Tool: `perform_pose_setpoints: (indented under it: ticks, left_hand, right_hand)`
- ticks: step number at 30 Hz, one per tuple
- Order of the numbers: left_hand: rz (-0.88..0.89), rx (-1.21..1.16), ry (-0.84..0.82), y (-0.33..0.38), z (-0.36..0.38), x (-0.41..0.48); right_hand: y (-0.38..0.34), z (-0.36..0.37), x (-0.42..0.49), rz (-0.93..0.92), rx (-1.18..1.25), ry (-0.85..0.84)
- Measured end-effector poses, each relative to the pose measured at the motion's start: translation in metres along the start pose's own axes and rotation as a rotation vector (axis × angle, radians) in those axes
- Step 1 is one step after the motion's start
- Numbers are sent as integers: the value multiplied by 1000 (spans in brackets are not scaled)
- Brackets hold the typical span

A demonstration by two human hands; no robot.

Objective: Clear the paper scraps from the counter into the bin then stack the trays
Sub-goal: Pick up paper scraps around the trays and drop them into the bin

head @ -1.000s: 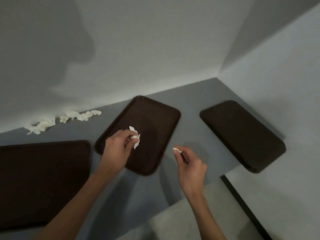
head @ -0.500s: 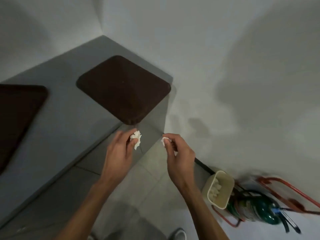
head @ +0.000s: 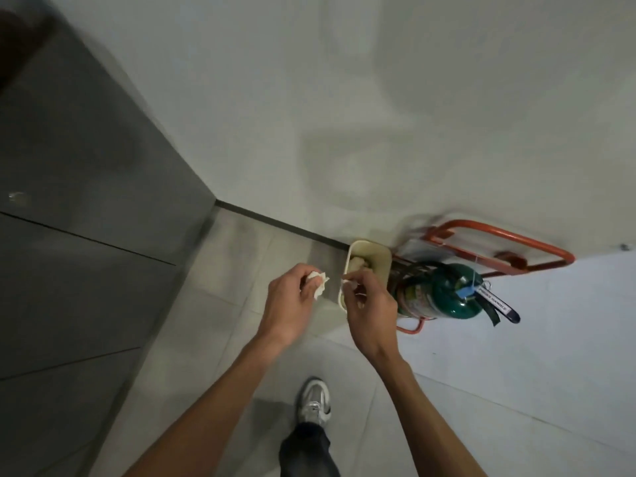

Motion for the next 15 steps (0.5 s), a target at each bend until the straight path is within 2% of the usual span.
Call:
perform_pose_setpoints:
  ticks: [7,15]
  left_hand:
    - [-251,-40,-87,-56,148,63]
    - [-388,32,-67,-92,230,129]
  right_hand:
    - [155,27,16,186,-76,-47]
    - [230,52,64,265,-212,-118]
Point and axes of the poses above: each hand's wrist, its own x-axis towards the middle knuckle, its own z-axis out of the palm, y = z × x, the point moved 2 cm from there along x, towards the middle knuckle, and after that the axes turned 8 degrees about -z, right-handed, at the moved point
